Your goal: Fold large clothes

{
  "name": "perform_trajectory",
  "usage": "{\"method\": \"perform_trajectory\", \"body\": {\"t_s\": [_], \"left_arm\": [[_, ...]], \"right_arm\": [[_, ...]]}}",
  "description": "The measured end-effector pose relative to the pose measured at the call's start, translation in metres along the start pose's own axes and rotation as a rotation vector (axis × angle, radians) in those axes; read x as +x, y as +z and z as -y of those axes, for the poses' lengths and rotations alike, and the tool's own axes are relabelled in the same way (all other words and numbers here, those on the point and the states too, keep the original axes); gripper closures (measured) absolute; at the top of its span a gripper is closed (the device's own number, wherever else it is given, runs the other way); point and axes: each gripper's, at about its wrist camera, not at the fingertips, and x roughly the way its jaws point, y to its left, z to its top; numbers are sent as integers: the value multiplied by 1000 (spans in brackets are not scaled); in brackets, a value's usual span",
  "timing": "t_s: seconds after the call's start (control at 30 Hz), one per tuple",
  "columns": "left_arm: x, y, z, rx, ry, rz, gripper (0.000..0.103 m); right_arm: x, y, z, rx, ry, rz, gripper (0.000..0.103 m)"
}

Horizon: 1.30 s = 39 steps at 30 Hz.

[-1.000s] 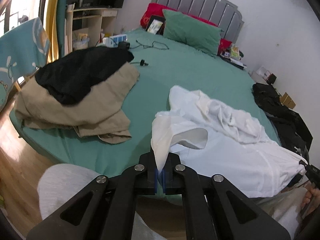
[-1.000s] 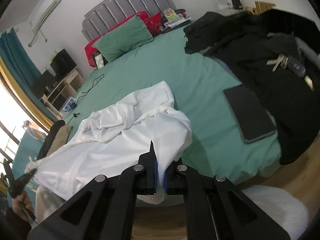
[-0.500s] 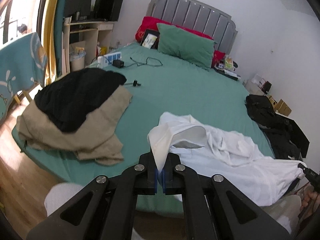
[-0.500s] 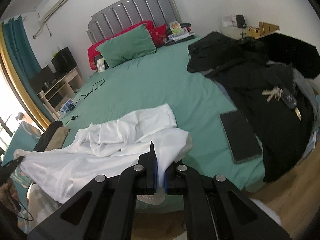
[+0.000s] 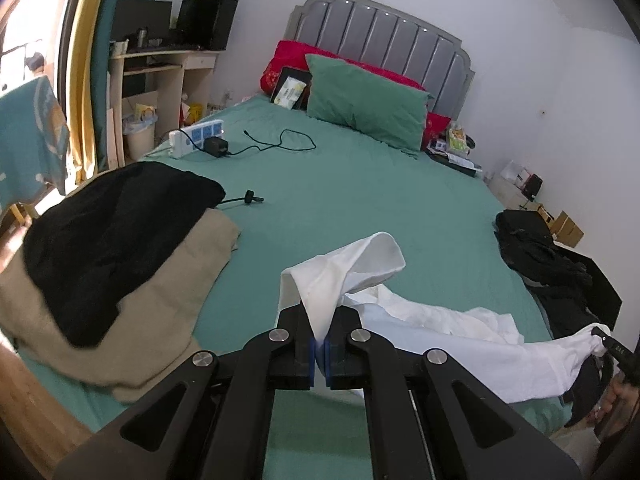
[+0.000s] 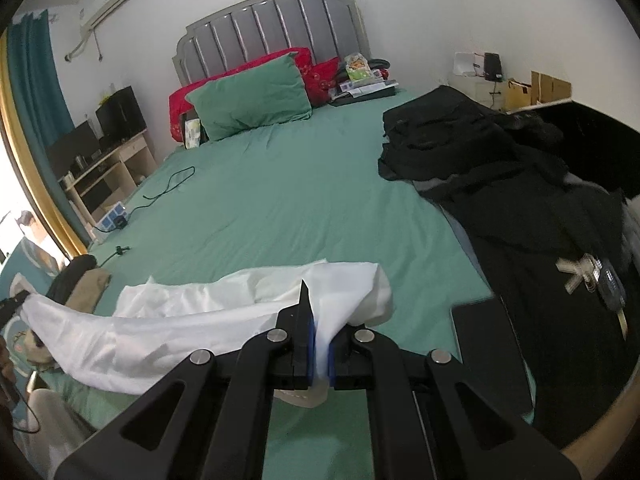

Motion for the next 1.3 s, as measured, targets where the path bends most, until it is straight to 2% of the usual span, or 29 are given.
{"method": "perform_trajectory", "body": {"t_s": [0.3,0.53,0.6,0.67,0.7,0.73,0.77,0.83,0.93,1.0,1.1,1.2,1.3], "left_arm": [[84,15,3,-3,28,-51,100],[151,20,-4,-9,78,-108,100],[170,23,-7,-14,98,-124,100],[194,24,-12,-36,108,-170,99],[206,25,-15,-47,112,-202,95],[214,24,-18,-66,106,-222,82],[218,23,-22,-90,106,-223,55],[215,23,-30,-136,96,-188,32],[200,16,-31,-125,84,-171,32],[191,6,-30,-108,94,-190,32],[178,-18,-33,-104,105,-232,32],[173,-43,-34,-96,108,-283,32],[173,-69,-34,-101,114,-342,32]], "right_arm": [[76,32,0,-67,-16,-37,98],[135,43,13,-15,-18,-85,98],[158,41,20,20,-34,-112,96],[176,40,23,31,-53,-154,88],[185,38,26,40,-69,-177,86],[188,37,28,51,-74,-183,81],[190,35,30,71,-81,-189,75],[184,32,36,101,-79,-188,65],[168,29,40,98,-128,-154,35],[152,25,47,129,-147,-118,33],[129,10,60,208,-85,-101,33],[118,-15,59,253,-22,-136,33],[111,-41,46,234,-19,-190,33]]}}
